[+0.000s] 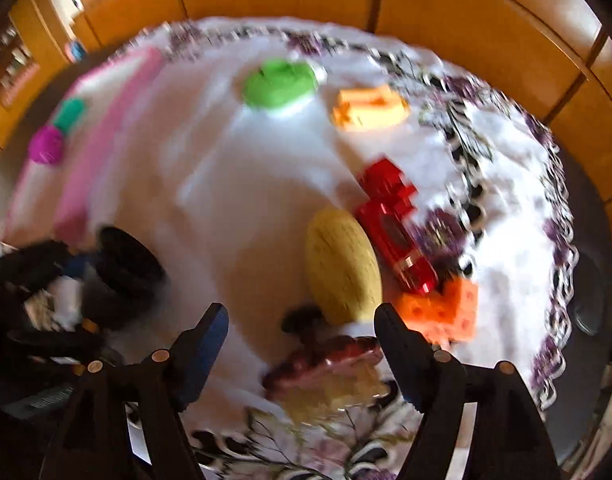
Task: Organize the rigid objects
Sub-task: 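Lift the clear cup with the left tool while the right tool grasps the dark brown flower piece, then carry the clear cup into the tray and open the left tool while the right tool holds the brown piece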
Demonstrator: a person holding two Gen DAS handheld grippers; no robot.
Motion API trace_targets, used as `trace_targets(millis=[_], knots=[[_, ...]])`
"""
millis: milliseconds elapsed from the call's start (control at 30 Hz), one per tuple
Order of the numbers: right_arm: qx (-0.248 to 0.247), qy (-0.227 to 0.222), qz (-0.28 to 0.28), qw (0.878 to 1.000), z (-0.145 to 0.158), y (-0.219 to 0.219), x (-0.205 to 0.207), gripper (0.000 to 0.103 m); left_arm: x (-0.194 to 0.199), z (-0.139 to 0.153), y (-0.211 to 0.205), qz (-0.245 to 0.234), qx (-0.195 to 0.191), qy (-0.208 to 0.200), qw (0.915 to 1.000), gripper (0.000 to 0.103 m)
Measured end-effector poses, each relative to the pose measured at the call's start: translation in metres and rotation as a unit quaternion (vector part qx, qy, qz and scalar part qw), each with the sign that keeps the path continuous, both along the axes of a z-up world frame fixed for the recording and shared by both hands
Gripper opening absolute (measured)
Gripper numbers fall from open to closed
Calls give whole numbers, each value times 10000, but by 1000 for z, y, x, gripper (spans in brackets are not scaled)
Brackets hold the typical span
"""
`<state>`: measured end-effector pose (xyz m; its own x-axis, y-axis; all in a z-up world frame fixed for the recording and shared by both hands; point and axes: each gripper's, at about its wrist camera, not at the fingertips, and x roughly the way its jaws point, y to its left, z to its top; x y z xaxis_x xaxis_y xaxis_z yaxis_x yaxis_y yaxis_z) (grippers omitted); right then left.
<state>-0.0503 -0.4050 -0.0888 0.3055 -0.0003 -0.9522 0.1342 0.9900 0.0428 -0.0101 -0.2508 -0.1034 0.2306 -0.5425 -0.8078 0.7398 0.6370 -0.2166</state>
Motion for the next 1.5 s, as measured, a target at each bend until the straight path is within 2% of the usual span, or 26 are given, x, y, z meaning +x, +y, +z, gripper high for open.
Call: trace_targets(millis=[133, 233, 467, 600, 667, 700, 733, 867, 1067, 1133, 1233, 1400, 1433, 1500], knots=[[120, 77, 175, 9997, -6, 9, -1, 57, 0, 0, 5, 45, -36, 31, 10000, 44], [195, 340, 306, 9988, -22, 21, 3, 53, 1, 1, 9, 82, -53, 51, 9999, 44], [157, 151, 386, 9990, -22, 28, -2, 52, -1, 1, 14, 99, -60, -12, 9999, 44], [184, 13, 175, 9997, -17, 18, -3, 51, -1, 1, 15, 112, -67, -16, 9999, 44], [341, -190, -7, 9992, -8, 8, -3, 47, -1, 1, 16, 114, -73, -22, 9999, 44], [389, -296, -90, 9988, -3, 3, -2, 44, -2, 1, 17, 115, -75, -28, 9999, 44], [438, -439, -239, 9978, 4, -3, 0, 24, -2, 1, 17, 120, -77, -32, 9999, 44], [638, -656, -521, 9944, 19, -19, 19, 24, -2, 1, 17, 130, -72, -36, 9999, 44], [692, -556, -363, 9954, 5, 9, 27, 24, -2, 1, 18, 123, -70, -31, 9999, 44], [734, -441, -289, 9959, -1, 10, 22, 26, -1, 1, 18, 120, -80, -16, 9999, 44], [622, -300, -149, 9975, -10, 15, 9, 35, -1, 0, 18, 124, -97, 0, 9999, 44], [499, -163, -126, 9985, -23, 16, -7, 36, -1, -1, 18, 128, -75, -9, 9999, 44], [488, -178, -141, 9985, -24, 17, -7, 34, -1, -1, 18, 131, -74, -7, 9999, 44], [340, -268, -166, 9989, -27, 21, -8, 15, -1, 0, 18, 126, -74, -9, 9999, 44]])
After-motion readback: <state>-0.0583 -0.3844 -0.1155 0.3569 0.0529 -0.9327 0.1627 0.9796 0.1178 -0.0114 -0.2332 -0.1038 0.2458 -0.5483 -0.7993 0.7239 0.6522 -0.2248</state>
